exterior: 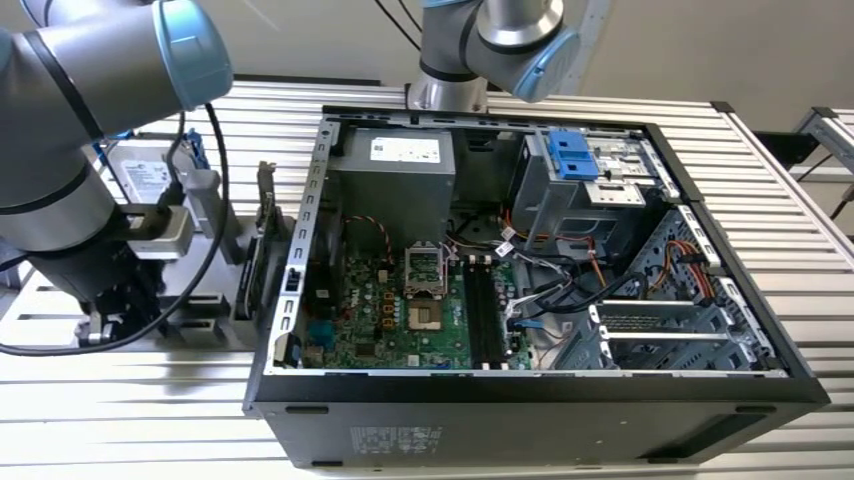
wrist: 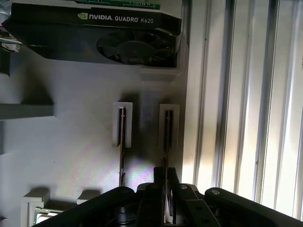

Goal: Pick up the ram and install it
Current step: 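Pick up the ram and move it above insertion slot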

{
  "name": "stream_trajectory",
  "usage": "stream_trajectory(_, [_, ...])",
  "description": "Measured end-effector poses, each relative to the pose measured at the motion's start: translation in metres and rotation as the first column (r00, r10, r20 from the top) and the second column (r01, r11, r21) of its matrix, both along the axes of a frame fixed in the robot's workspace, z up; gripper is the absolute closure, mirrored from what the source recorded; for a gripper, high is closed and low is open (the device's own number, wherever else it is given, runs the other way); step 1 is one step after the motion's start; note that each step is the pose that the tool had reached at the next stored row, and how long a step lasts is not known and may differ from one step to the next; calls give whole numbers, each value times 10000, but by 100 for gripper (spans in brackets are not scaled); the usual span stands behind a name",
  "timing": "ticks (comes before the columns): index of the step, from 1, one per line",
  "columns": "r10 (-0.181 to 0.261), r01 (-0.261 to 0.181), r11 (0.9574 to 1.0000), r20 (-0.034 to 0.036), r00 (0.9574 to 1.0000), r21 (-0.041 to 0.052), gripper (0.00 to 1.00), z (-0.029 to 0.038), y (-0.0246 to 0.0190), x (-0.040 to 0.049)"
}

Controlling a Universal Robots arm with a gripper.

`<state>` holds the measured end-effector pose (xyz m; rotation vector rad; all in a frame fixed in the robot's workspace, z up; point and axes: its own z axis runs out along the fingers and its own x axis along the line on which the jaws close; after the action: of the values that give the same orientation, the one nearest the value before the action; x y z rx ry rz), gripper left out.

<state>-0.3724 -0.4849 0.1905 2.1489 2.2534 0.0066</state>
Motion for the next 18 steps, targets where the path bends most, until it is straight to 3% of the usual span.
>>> stream_trajectory(18, [0, 0, 10000, 0, 10000, 0, 100, 164, 0, 0])
